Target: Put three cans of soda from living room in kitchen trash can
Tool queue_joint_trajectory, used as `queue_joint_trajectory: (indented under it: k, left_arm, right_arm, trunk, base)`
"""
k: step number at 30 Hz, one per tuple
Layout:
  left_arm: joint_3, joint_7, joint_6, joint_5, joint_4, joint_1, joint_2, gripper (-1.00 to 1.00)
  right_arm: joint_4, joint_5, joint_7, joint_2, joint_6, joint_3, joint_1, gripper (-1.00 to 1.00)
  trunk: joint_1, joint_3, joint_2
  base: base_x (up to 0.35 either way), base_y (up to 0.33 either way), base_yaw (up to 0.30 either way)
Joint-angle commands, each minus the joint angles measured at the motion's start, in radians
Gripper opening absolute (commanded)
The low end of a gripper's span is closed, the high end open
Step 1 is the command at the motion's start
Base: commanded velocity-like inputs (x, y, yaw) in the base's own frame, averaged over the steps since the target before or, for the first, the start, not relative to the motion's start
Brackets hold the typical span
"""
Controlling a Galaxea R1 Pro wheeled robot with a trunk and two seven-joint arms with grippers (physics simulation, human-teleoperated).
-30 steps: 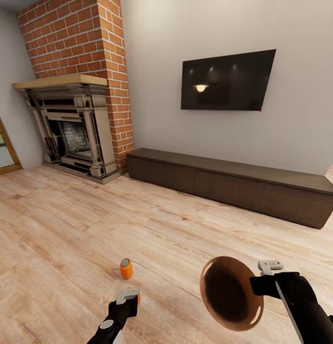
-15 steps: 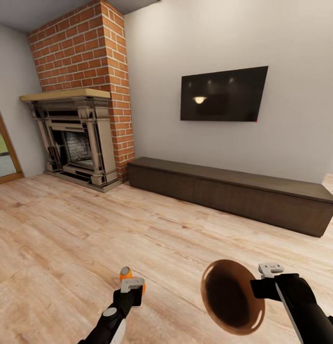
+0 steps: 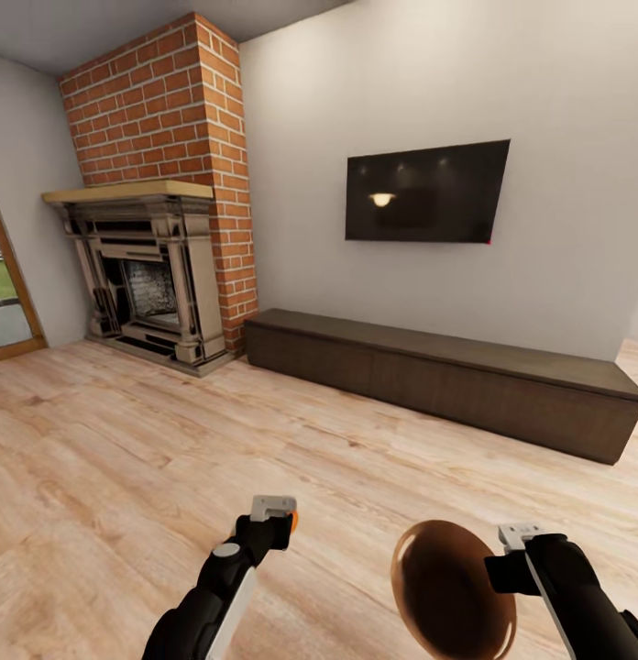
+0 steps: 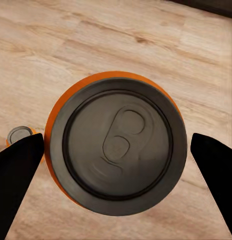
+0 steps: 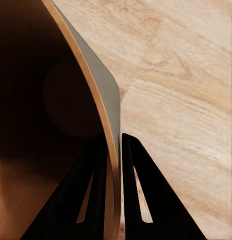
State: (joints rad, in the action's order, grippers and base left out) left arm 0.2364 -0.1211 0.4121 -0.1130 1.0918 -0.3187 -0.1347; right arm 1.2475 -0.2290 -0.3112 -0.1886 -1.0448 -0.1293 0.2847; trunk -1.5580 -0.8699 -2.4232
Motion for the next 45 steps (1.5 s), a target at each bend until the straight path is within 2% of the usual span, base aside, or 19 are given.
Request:
queue_joint_trajectory:
  k: [1, 5, 7, 11, 18, 20, 23, 27, 30, 35, 38, 40, 45]
  left_arm:
    - [0.002, -0.003, 0.008, -0.007, 0.010, 0.000, 0.000, -1.00]
    - [0.017, -0.005, 0.026, -0.031, 0.033, 0.000, 0.001, -1.00]
    - [0.039, -0.006, 0.033, -0.041, 0.041, 0.000, 0.001, -1.00]
    - [0.065, -0.007, 0.038, -0.056, 0.048, 0.001, 0.001, -1.00]
    - [0.076, -0.005, 0.047, -0.065, 0.053, 0.002, 0.002, -1.00]
    - [0.108, -0.001, 0.068, -0.082, 0.055, 0.002, 0.003, -1.00]
    - [0.137, 0.000, 0.083, -0.106, 0.062, 0.003, 0.007, -1.00]
    - [0.167, 0.000, 0.090, -0.118, 0.084, 0.003, 0.008, -1.00]
    - [0.210, -0.001, 0.099, -0.128, 0.134, 0.006, 0.009, -1.00]
    - [0.232, -0.001, 0.160, -0.158, 0.248, 0.036, 0.012, -1.00]
    - [0.235, -0.002, 0.173, -0.164, 0.277, 0.043, 0.013, -1.00]
    - [0.238, -0.002, 0.182, -0.169, 0.297, 0.050, 0.013, -1.00]
    - [0.238, -0.002, 0.187, -0.171, 0.368, 0.097, 0.014, -1.00]
  right_arm:
    - [0.000, 0.015, -0.008, 0.001, -0.002, 0.000, 0.000, -1.00]
    - [0.000, 0.008, -0.008, 0.004, -0.002, -0.001, 0.001, -1.00]
    - [0.000, 0.006, -0.008, 0.005, -0.002, -0.001, 0.001, -1.00]
    - [-0.001, 0.005, -0.008, 0.006, -0.002, -0.001, 0.001, -1.00]
    - [-0.002, 0.005, -0.008, 0.010, -0.002, 0.002, 0.001, -1.00]
    - [-0.002, 0.005, -0.008, 0.009, -0.002, 0.003, 0.001, -1.00]
    - [-0.002, 0.005, -0.008, 0.010, -0.002, 0.004, 0.001, -1.00]
    - [-0.002, 0.005, -0.008, 0.011, -0.002, 0.007, 0.001, -1.00]
    - [-0.003, 0.005, -0.008, 0.015, -0.002, 0.011, 0.001, -1.00]
    - [-0.022, 0.005, -0.003, 0.017, -0.002, 0.020, 0.005, -1.00]
    - [-0.041, 0.005, 0.027, 0.017, -0.002, 0.021, 0.017, -1.00]
    - [-0.063, 0.010, 0.117, 0.019, -0.002, 0.021, 0.028, -1.00]
    - [-0.076, 0.015, 0.199, 0.020, -0.002, 0.022, 0.034, -1.00]
  trunk:
    - [0.004, 0.003, 0.007]
    - [0.019, 0.016, 0.035]
    - [0.027, 0.022, 0.049]
    - [0.027, 0.022, 0.049]
    - [0.027, 0.022, 0.049]
    - [0.027, 0.022, 0.049]
    - [0.027, 0.022, 0.049]
    - [0.031, 0.025, 0.056]
    - [0.042, 0.035, 0.077]
    - [0.062, 0.050, 0.112]
    - [0.073, 0.060, 0.133]
    - [0.081, 0.066, 0.147]
    - [0.100, 0.082, 0.182]
  base:
    - [0.000, 0.000, 0.000]
    - [0.000, 0.000, 0.000]
    - [0.000, 0.000, 0.000]
    - [0.000, 0.000, 0.000]
    - [0.000, 0.000, 0.000]
    - [0.000, 0.000, 0.000]
    - [0.000, 0.000, 0.000]
    - [0.000, 0.000, 0.000]
    - [0.000, 0.000, 0.000]
    - [0.000, 0.000, 0.000]
    - [0.000, 0.000, 0.000]
    - [0.000, 0.000, 0.000]
    - [0.000, 0.000, 0.000]
